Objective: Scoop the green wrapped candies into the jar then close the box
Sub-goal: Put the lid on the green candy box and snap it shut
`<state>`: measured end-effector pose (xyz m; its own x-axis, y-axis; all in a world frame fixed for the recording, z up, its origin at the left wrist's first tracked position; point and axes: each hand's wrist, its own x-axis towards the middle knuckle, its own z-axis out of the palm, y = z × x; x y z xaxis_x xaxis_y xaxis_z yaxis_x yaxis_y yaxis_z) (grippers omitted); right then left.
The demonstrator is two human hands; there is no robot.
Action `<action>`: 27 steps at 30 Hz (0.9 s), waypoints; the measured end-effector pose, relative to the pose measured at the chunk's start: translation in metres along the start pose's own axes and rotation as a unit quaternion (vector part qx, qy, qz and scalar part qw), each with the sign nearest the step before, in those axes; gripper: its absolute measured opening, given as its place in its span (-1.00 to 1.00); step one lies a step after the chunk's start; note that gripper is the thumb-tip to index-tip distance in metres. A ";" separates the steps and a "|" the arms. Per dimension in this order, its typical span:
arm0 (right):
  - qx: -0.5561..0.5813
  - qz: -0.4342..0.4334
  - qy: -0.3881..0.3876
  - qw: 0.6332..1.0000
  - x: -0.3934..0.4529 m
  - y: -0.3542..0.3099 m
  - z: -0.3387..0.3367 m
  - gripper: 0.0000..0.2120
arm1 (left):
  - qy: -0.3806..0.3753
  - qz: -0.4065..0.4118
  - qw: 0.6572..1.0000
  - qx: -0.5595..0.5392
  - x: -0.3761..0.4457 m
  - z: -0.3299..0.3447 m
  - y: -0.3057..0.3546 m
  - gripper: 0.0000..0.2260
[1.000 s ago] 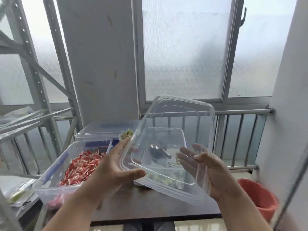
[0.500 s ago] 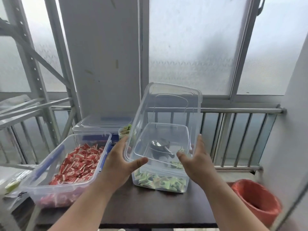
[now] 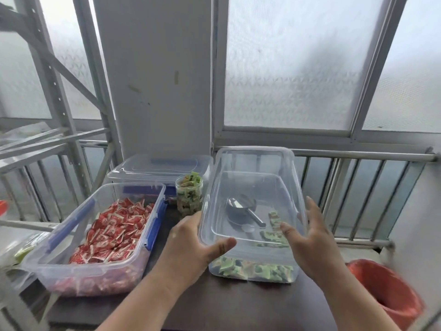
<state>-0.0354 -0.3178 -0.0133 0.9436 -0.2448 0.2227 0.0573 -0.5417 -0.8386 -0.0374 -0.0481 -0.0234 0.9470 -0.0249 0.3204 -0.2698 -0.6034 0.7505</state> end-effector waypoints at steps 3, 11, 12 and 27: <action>0.011 0.038 0.001 0.999 0.005 0.004 -0.008 -0.32 | 0.005 -0.015 0.998 0.060 -0.001 0.010 0.008 -0.30; -0.046 0.043 -0.013 0.998 0.024 -0.002 -0.019 -0.51 | -0.052 -0.099 0.968 0.226 0.010 0.002 0.049 -0.25; -0.069 0.038 -0.017 0.997 0.024 -0.003 -0.019 -0.52 | -0.061 -0.106 0.964 0.237 0.013 0.000 0.052 -0.28; -0.279 -0.008 -0.043 0.959 0.075 -0.030 -0.016 -0.62 | -0.084 -0.014 0.931 0.354 0.039 0.004 0.066 -0.23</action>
<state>0.0288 -0.3333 0.0364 0.9688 -0.1783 0.1721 -0.0883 -0.8972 -0.4328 -0.0171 -0.0918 0.0361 0.9820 -0.0890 0.1666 -0.1173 -0.9787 0.1686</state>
